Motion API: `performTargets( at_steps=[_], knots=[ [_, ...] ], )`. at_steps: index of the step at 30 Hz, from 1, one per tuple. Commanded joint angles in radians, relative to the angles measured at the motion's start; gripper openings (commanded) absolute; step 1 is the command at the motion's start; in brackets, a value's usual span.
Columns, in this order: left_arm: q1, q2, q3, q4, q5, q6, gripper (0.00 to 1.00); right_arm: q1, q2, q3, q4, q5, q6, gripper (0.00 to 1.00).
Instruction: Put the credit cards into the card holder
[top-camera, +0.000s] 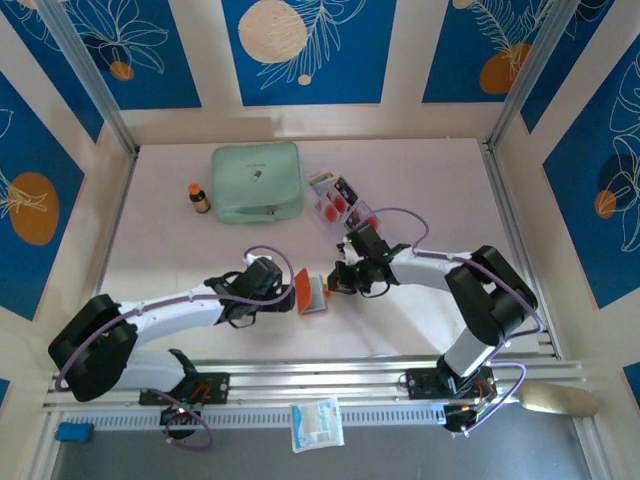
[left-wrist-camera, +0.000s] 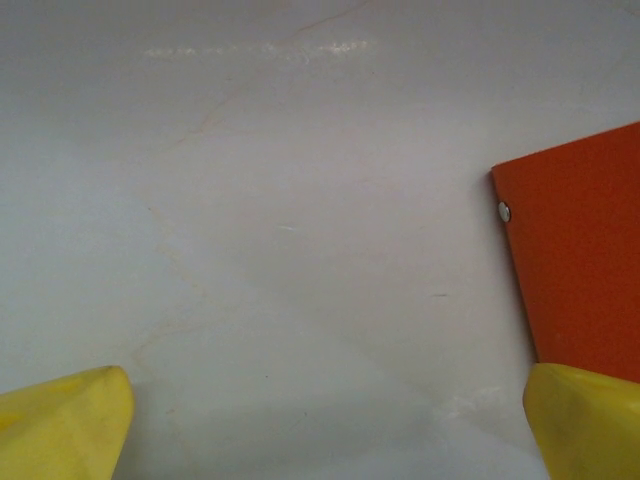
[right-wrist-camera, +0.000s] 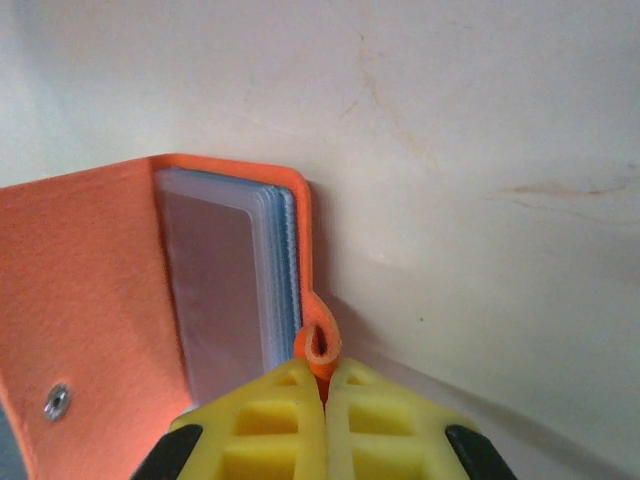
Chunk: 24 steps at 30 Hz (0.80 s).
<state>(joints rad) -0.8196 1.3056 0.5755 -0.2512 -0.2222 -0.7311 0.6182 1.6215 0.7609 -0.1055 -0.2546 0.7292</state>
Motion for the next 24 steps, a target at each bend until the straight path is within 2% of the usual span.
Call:
performTargets(
  at_steps=[1, 8, 18, 23, 24],
  knots=[
    [-0.005, 0.007, 0.03, -0.018, -0.017, 0.015, 1.0, -0.03, -0.055, -0.05, 0.162, -0.155, 0.064, 0.0],
    [-0.004, 0.028, 0.044, -0.013, -0.022, 0.024, 1.0, -0.066, -0.065, -0.117, 0.353, -0.295, 0.111, 0.0],
    [-0.004, 0.067, 0.082, 0.009, -0.01, 0.035, 1.0, -0.089, 0.02, -0.162, 0.538, -0.384, 0.2, 0.0],
    [-0.004, 0.077, 0.105, 0.018, -0.002, 0.047, 1.0, -0.089, 0.041, -0.155, 0.516, -0.384, 0.193, 0.0],
    [-0.004, 0.08, 0.108, 0.018, 0.0, 0.049, 1.0, -0.09, 0.04, -0.148, 0.492, -0.377, 0.185, 0.03]
  ],
)
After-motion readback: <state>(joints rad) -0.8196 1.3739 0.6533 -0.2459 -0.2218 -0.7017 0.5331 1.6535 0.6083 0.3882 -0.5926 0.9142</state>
